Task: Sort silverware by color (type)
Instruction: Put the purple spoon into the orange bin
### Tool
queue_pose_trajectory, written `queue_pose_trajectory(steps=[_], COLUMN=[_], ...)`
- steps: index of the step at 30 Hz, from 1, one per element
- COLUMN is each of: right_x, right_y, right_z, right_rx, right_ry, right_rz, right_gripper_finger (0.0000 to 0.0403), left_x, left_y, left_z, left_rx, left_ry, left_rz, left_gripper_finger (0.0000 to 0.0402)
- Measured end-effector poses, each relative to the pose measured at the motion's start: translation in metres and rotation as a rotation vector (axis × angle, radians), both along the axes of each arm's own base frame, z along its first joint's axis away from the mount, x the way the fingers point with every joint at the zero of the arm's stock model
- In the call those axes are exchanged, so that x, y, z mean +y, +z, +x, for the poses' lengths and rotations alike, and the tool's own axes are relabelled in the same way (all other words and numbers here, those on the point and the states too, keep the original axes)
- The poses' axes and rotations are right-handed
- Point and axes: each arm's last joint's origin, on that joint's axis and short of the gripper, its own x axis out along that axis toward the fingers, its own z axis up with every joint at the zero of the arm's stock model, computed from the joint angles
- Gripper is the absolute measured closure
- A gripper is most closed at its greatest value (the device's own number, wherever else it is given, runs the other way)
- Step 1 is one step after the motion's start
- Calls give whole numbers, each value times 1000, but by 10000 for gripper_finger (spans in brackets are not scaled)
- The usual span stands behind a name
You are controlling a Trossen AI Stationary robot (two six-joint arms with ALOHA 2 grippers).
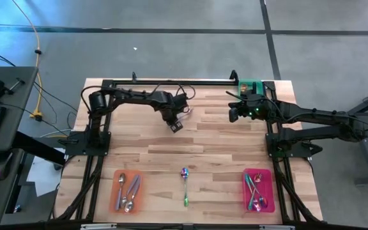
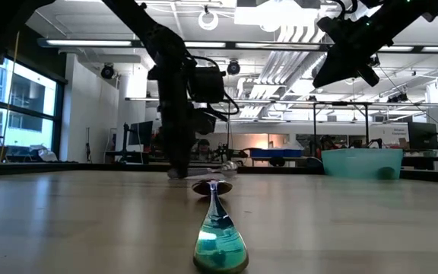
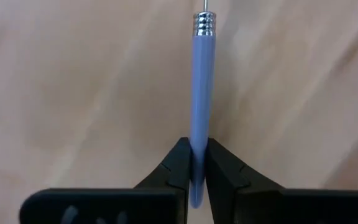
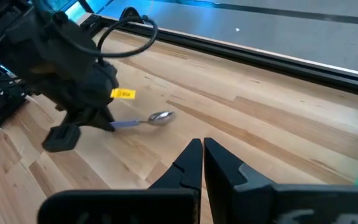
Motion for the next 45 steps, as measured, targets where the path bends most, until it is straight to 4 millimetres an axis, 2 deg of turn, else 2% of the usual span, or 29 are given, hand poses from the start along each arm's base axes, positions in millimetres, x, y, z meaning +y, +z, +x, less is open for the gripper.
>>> queue_pose_trajectory(steps=[5, 9, 13, 16, 20, 25, 28, 32, 38, 45], right_x=[0, 1, 3, 5, 8, 9, 8, 8, 7, 6], right_y=[0, 1, 1, 2, 2, 4, 6, 8, 9, 10], right_z=[0, 1, 2, 3, 4, 5, 7, 8, 8, 8], right_rx=[2, -4, 3, 13, 23, 2, -14, -30, -33, -36], right_ry=[10, 48, 79, 105, 138, 143, 154, 163, 131, 103], right_rz=[-1, 5, -20, -39, -61, -72, -97, -120, -141, -151], right_gripper_finger=[403, 403, 403, 403, 403, 403, 403, 403, 403, 403], left_x=[-16, -31, -59, -89, -144, -219, -257, -294, -325, -351], left_y=[22, 66, 105, 136, 172, 198, 197, 177, 131, 84], left_z=[-7, -14, -31, -51, -83, -130, -158, -182, -201, -209], left_rx=[-9, -106, -145, -166, -197, -217, -159, -81, -36, -27], left_ry=[0, 45, 108, 163, 286, 474, 558, 628, 656, 615], left_rz=[-51, -64, -100, -134, -229, -315, -312, -278, -246, -261], left_gripper_finger=[385, 385, 385, 385, 385, 385, 385, 386, 386, 386])
